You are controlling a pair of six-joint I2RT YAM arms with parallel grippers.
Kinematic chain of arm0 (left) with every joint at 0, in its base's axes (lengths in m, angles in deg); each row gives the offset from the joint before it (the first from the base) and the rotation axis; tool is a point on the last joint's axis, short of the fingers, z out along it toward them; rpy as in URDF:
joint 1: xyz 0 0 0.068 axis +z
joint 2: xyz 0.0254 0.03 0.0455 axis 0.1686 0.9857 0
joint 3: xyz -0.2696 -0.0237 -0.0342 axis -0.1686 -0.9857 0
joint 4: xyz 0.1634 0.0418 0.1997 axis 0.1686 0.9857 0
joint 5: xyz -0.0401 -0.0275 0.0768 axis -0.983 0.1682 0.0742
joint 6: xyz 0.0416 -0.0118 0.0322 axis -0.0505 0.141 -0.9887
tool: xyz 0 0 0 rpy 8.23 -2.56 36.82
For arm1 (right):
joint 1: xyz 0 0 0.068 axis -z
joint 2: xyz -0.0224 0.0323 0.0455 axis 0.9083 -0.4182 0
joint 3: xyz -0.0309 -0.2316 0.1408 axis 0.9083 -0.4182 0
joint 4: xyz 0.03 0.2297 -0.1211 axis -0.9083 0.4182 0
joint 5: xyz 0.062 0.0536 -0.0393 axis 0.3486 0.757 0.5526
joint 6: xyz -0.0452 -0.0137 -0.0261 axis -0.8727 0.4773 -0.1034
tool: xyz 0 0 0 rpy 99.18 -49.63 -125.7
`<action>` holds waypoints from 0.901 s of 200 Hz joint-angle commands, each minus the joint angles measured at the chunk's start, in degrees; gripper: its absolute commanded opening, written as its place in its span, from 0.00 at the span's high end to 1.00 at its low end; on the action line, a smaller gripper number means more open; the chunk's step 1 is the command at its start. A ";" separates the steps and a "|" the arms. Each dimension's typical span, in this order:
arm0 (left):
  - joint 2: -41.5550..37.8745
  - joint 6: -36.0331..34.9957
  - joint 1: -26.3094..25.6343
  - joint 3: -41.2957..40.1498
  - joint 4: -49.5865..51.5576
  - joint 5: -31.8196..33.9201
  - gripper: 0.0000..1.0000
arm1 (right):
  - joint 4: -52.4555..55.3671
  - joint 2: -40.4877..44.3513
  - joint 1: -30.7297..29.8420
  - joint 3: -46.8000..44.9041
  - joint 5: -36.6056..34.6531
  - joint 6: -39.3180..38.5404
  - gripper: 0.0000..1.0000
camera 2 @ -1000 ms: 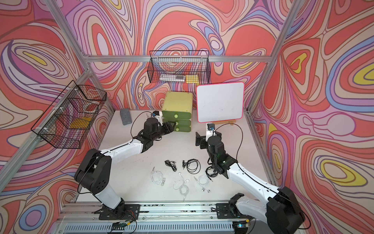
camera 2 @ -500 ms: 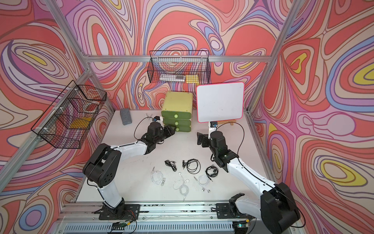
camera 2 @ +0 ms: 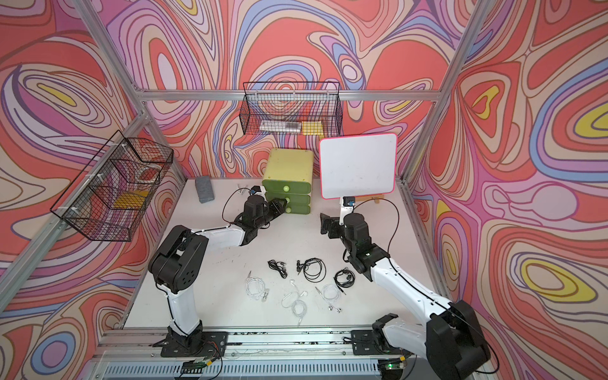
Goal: Place the wired earphones into the drawer by color
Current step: Open the drawer in the storage box.
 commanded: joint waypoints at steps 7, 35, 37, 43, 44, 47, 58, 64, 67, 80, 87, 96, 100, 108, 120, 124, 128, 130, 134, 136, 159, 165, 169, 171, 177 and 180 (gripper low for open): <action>1.91 0.77 0.30 2.07 -2.61 0.19 0.55 | -1.08 0.98 0.34 -1.16 -0.61 0.04 0.02; 2.96 1.38 0.30 2.61 -3.49 0.05 0.57 | -1.15 1.11 0.32 -1.16 -0.66 -0.05 0.02; 2.95 1.39 0.29 2.68 -3.57 0.05 0.57 | -1.15 1.11 0.27 -1.16 -0.70 -0.05 0.02; 3.20 1.54 0.31 2.75 -3.78 -0.03 0.58 | -1.17 1.18 0.28 -1.25 -0.71 -0.05 0.02; 3.21 1.55 0.30 2.77 -3.84 -0.04 0.58 | -1.19 1.14 0.27 -1.25 -0.73 -0.05 0.02; 3.28 1.64 0.29 2.83 -3.93 -0.04 0.58 | -1.21 1.14 0.31 -1.25 -0.70 -0.05 0.02; 3.60 1.87 0.29 2.98 -4.22 -0.13 0.60 | -1.21 1.15 0.34 -1.25 -0.73 -0.05 0.02; 3.78 1.98 0.35 3.09 -4.38 -0.14 0.60 | -1.23 1.14 0.30 -1.25 -0.74 -0.05 0.02; 3.86 2.05 0.31 3.10 -4.46 -0.22 0.60 | -1.21 1.13 0.29 -1.25 -0.70 -0.05 0.02; 4.17 2.33 0.32 3.30 -4.69 -0.44 0.61 | -1.21 1.11 0.30 -1.25 -0.74 -0.05 0.02; 4.34 2.44 0.31 3.47 -4.78 -0.52 0.61 | -1.26 1.11 0.29 -1.25 -0.72 -0.05 0.02; 4.57 2.52 0.36 3.64 -4.78 -0.65 0.61 | -1.21 1.11 0.27 -1.25 -0.71 -0.05 0.02; 4.66 2.61 0.30 3.66 -4.84 -0.68 0.61 | -1.21 1.11 0.34 -1.25 -0.73 -0.05 0.02; 4.78 2.71 0.34 3.76 -4.93 -0.68 0.62 | -1.21 1.16 0.32 -1.25 -0.72 -0.05 0.02; 4.95 2.88 0.29 3.93 -5.12 -0.85 0.62 | -1.21 1.11 0.32 -1.25 -0.83 -0.05 0.02; 5.01 2.88 0.35 4.00 -5.13 -0.86 0.62 | -1.21 1.17 0.31 -1.25 -0.79 -0.05 0.02; 5.05 2.88 0.29 4.02 -5.19 -0.88 0.62 | -1.21 1.18 0.30 -1.25 -0.70 -0.05 0.02; 5.06 2.93 0.29 4.08 -5.21 -0.91 0.63 | -1.21 1.19 0.31 -1.25 -0.69 -0.05 0.02; 5.14 2.97 0.31 4.15 -5.21 -0.93 0.63 | -1.21 1.19 0.31 -1.23 -0.66 -0.06 0.02; 5.21 2.97 0.29 4.18 -5.26 -0.92 0.63 | -1.21 1.20 0.29 -1.24 -0.70 -0.05 0.02; 5.56 3.32 0.33 4.39 -5.52 -1.09 0.64 | -1.21 1.20 0.32 -1.20 -0.82 -0.05 0.02; 5.66 3.45 0.31 4.45 -5.69 -1.20 0.65 | -1.21 1.20 0.31 -1.25 -0.83 -0.05 0.02; 5.67 3.50 0.29 4.46 -5.81 -1.20 0.65 | -1.21 1.20 0.33 -1.25 -0.79 -0.05 0.02; 5.74 3.57 0.29 4.46 -5.82 -1.19 0.66 | -1.23 1.20 0.29 -1.29 -0.82 -0.05 0.02; 5.76 3.59 0.31 4.50 -5.96 -1.30 0.66 | -1.21 1.20 0.26 -1.25 -0.78 -0.05 0.02; 5.83 3.65 0.36 4.54 -6.00 -1.35 0.66 | -1.26 1.20 0.32 -1.25 -0.76 -0.05 0.02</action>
